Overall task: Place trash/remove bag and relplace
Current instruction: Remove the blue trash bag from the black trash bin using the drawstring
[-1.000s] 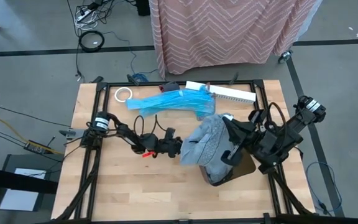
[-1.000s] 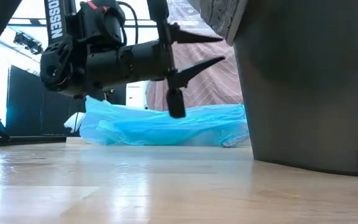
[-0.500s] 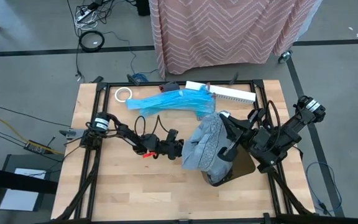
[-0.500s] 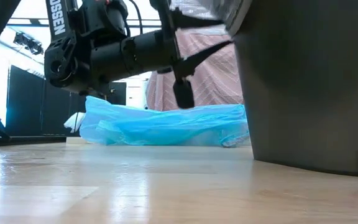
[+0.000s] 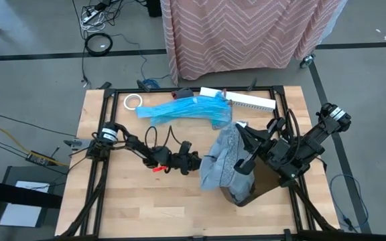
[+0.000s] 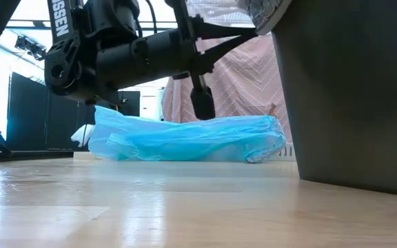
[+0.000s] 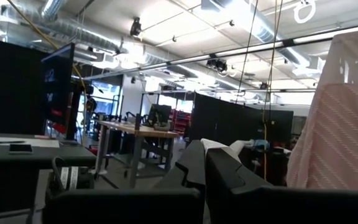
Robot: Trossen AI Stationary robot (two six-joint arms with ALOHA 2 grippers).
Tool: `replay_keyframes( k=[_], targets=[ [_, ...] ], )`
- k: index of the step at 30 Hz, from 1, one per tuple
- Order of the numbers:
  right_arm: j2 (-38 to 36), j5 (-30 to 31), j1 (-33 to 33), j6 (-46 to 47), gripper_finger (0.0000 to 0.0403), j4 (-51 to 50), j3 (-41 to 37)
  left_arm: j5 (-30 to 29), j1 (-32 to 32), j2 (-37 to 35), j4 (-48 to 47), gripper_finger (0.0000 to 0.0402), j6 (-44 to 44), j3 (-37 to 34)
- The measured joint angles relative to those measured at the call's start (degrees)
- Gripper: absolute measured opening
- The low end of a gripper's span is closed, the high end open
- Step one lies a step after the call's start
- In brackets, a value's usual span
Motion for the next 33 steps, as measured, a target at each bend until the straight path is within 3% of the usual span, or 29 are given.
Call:
replay_keyframes(
  k=[10, 17, 25, 33],
  targets=[
    [0.0, 7.4, -0.7, -4.3, 0.0, 0.0, 0.0, 2.1, -2.4, -0.1, 0.0, 0.0002, -11.8, -2.2],
    [0.0, 12.5, -1.2, -8.3, 0.0, -0.8, 0.0, -1.6, -4.5, -2.0, 0.0, 0.0001, -14.1, -2.3],
    [0.0, 13.4, -1.2, -6.5, 0.0, -2.9, 0.0, -2.5, -6.2, -14.7, 0.0, 0.0, -7.1, -2.2],
    [0.1, 16.0, -0.8, 1.0, 0.0, -10.7, -0.5, -2.8, -4.8, -26.7, -0.3, 0.0, 0.5, -2.2]
  ],
)
